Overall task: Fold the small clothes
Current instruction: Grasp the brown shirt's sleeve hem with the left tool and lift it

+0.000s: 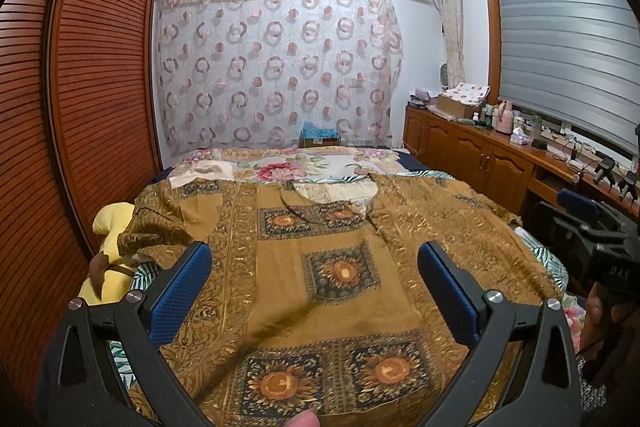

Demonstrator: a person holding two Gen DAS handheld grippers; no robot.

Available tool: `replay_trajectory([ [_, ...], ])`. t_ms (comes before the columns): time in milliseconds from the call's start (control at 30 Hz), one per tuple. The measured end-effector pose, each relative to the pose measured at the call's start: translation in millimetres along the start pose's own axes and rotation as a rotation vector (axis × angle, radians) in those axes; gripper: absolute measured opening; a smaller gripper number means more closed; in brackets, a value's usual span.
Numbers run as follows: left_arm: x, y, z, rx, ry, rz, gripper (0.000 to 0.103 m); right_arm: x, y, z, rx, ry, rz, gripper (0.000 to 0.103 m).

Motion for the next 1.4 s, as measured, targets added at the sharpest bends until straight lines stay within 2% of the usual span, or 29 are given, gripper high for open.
replay_trajectory([
  [33, -0.2, 6.1, -11.0, 0.000, 0.003, 0.005, 0.103, 3.0, -0.3, -0.4, -0.001, 0.006, 0.003, 0.103],
  [333, 21.2, 56.7, -37.3, -0.026, 0.064, 0.064, 0.103, 33.4, 3.0, -3.4, -0.045, 0.059, 0.034, 0.103],
  [533, 36.3, 102.1, -48.3, -0.035, 0.113, 0.139, 0.103, 68.0, 10.4, -5.5, -0.080, 0.123, 0.084, 0.103],
  [867, 54.7, 162.4, -41.3, -0.052, 0.156, 0.186, 0.103, 104.5, 18.9, -0.5, -0.110, 0.198, 0.174, 0.103],
  [1000, 68.5, 183.6, -36.8, -0.088, 0.186, 0.165, 0.102, 122.9, 14.6, 0.9, -0.110, 0.232, 0.193, 0.102],
  [1100, 87.6, 199.3, -40.6, -0.152, 0.249, 0.122, 0.090, 136.1, 11.4, 1.7, -0.114, 0.254, 0.192, 0.101],
  [1167, 101.4, 207.4, -44.9, -0.197, 0.284, 0.105, 0.077, 145.7, 14.3, 3.3, -0.120, 0.261, 0.187, 0.101],
  [1200, 105.8, 209.2, -46.6, -0.215, 0.295, 0.091, 0.075, 149.5, 16.2, 3.8, -0.125, 0.264, 0.184, 0.101],
  [1267, 118.3, 213.5, -50.8, -0.257, 0.324, 0.061, 0.061, 156.5, 19.3, 4.3, -0.139, 0.269, 0.173, 0.101],
  [1400, 138.3, 217.5, -58.4, -0.292, 0.377, 0.043, 0.048, 169.6, 26.5, 2.2, -0.162, 0.284, 0.161, 0.101],
])
Point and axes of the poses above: each gripper's, at about its wrist camera, not at the fingertips, and x roughly the way its jaws point, y to its left, z to its top, the point moved 2 cm from there along x, roughly the way its jaws point, and after that the axes turned 5 degrees about -z, right-handed, at the moved point
